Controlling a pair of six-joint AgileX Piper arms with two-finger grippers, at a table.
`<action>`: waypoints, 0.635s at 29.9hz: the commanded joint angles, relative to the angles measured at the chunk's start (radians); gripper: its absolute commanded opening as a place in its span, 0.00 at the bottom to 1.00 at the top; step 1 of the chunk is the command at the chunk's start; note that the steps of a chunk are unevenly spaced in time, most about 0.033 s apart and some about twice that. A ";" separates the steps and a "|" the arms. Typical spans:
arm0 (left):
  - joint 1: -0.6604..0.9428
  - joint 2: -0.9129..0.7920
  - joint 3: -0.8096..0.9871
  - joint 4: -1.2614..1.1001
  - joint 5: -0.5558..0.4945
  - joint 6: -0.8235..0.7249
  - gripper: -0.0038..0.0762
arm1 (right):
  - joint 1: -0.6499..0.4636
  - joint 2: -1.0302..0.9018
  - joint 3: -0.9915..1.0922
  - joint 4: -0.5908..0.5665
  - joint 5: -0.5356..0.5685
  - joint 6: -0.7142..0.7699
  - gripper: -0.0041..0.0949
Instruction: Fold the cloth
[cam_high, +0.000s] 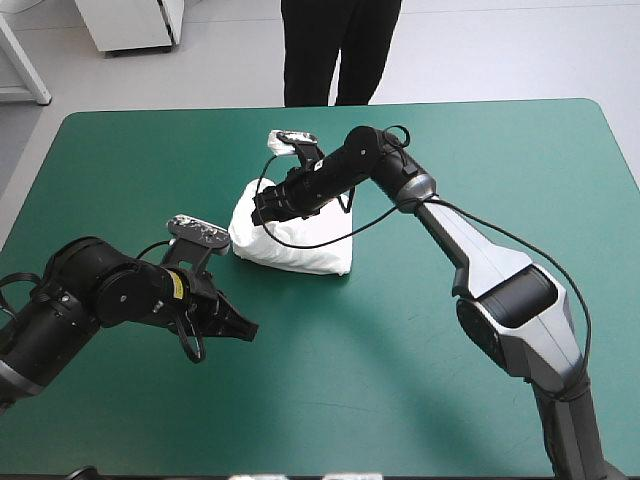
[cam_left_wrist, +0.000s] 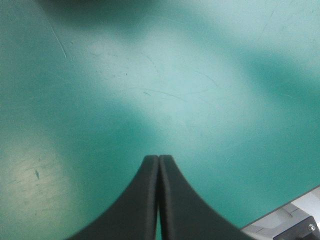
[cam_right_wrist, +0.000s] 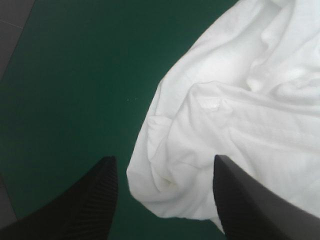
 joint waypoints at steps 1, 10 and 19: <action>-0.004 -0.019 -0.020 -0.006 0.037 -0.012 0.04 | 0.000 -0.071 -0.104 -0.084 0.067 0.066 0.60; -0.004 -0.019 -0.020 -0.009 0.022 -0.030 0.04 | -0.011 -0.082 -0.162 -0.337 0.165 0.195 0.60; -0.004 -0.019 -0.020 -0.030 0.020 -0.044 0.04 | -0.096 -0.111 -0.014 -0.412 0.165 0.221 0.60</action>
